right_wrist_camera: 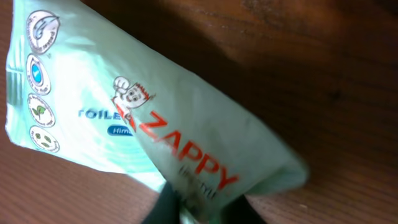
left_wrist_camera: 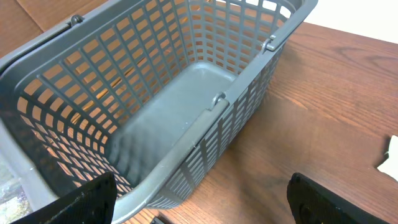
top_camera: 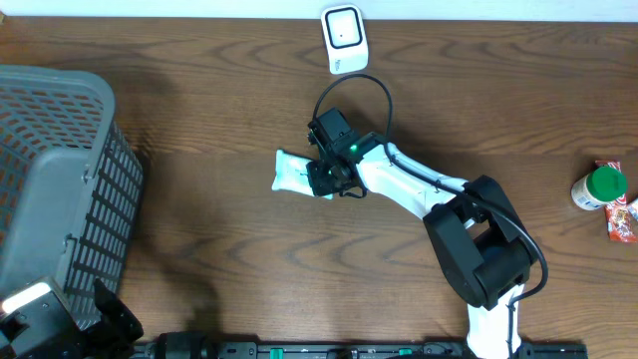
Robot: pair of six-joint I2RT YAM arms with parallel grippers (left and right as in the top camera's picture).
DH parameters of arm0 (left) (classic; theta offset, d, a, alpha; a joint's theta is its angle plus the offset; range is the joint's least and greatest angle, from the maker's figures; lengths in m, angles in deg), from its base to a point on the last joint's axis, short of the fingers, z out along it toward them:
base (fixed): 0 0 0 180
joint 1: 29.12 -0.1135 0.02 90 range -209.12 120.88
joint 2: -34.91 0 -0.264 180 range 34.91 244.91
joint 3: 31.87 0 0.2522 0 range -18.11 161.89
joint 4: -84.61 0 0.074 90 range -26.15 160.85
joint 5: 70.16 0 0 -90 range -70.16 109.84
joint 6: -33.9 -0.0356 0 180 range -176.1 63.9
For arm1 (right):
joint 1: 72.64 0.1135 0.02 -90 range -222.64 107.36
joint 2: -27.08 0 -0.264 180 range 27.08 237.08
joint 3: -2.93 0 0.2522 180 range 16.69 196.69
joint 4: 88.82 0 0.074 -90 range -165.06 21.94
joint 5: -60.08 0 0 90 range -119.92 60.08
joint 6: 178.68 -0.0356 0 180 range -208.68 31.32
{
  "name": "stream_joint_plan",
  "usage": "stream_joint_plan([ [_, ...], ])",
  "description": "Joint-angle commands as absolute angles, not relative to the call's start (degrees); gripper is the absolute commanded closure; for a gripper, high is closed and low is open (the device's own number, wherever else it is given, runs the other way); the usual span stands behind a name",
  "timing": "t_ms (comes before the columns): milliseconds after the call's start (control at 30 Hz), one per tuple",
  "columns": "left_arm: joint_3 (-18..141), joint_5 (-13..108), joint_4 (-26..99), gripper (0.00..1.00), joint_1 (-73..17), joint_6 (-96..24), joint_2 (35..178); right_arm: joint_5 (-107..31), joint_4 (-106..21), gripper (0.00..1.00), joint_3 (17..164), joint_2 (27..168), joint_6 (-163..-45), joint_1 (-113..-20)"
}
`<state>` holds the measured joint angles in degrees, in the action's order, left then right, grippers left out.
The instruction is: Scan the item barcode
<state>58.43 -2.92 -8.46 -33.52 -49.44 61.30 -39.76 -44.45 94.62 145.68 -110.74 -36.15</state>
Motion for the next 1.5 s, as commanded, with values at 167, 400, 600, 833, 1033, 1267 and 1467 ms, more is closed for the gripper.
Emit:
stream_joint_plan([
  [167,58.60,-3.07,-8.46,0.12,-33.72,-49.34,60.91,-28.83,-34.13,0.99,95.60,145.16,-108.12,-38.20],
  [400,58.60,-3.07,-8.46,0.12,-33.72,-49.34,60.91,5.79,-22.72,0.98,97.57,130.67,-108.36,-36.98],
  [600,58.60,-3.07,-8.46,0.12,-33.72,-49.36,60.91,28.85,-19.47,0.98,96.94,129.66,-108.34,-35.91],
  [833,58.60,-3.07,-8.46,0.12,-33.72,-49.34,60.91,42.24,-19.99,0.98,96.04,137.86,-106.02,-33.81],
  [1033,58.60,-3.07,-8.46,0.12,-33.72,-49.36,60.91,42.62,-18.72,0.98,96.04,146.49,-106.65,-27.78],
  [1267,58.60,-3.07,-8.46,0.12,-33.72,-49.34,60.91,42.49,-16.36,0.99,96.04,153.92,-106.63,-16.24],
  [1467,58.60,-3.07,-8.46,0.12,-33.72,-49.34,60.91,33.09,-12.85,0.70,96.08,154.47,-106.65,-2.47],
])
